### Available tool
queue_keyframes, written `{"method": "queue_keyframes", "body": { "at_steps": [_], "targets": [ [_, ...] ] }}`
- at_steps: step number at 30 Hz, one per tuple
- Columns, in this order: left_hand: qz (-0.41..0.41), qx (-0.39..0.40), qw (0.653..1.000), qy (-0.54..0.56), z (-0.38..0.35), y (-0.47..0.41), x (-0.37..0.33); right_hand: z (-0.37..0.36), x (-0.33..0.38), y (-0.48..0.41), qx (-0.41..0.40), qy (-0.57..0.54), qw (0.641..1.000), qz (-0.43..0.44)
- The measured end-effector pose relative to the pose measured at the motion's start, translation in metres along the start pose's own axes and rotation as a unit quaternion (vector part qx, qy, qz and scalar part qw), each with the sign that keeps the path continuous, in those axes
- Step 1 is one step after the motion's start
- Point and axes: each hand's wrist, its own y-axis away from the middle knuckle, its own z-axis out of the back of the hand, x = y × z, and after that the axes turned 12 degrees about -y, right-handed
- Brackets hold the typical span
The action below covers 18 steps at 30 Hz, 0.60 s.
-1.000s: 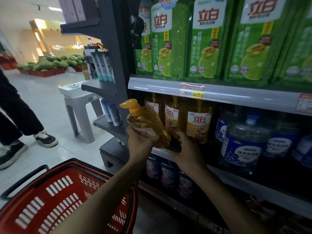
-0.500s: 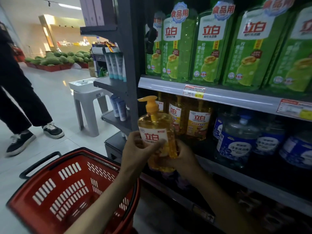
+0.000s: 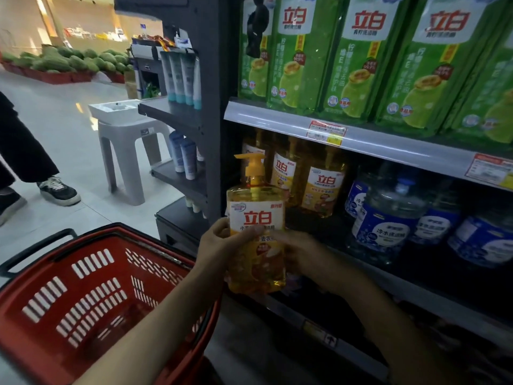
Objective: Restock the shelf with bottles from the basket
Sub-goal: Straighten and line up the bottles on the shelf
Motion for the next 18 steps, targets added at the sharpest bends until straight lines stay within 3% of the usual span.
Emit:
{"method": "queue_keyframes", "body": {
  "at_steps": [4,7,10,18],
  "targets": [
    [0.023,-0.031,0.999,0.022,0.003,-0.011,0.001,0.017,-0.007,-0.033,-0.176,0.039,0.983,0.037],
    [0.028,-0.051,0.998,0.030,0.011,-0.017,-0.002,0.028,-0.026,-0.067,-0.280,0.169,0.939,0.104],
    [0.023,-0.057,0.997,0.041,0.018,-0.023,-0.006,0.040,-0.032,-0.102,-0.369,0.209,0.894,0.142],
    [0.004,-0.077,0.997,0.024,0.020,-0.043,-0.006,0.050,-0.019,-0.196,-0.502,0.303,0.788,0.188]
  ]
}}
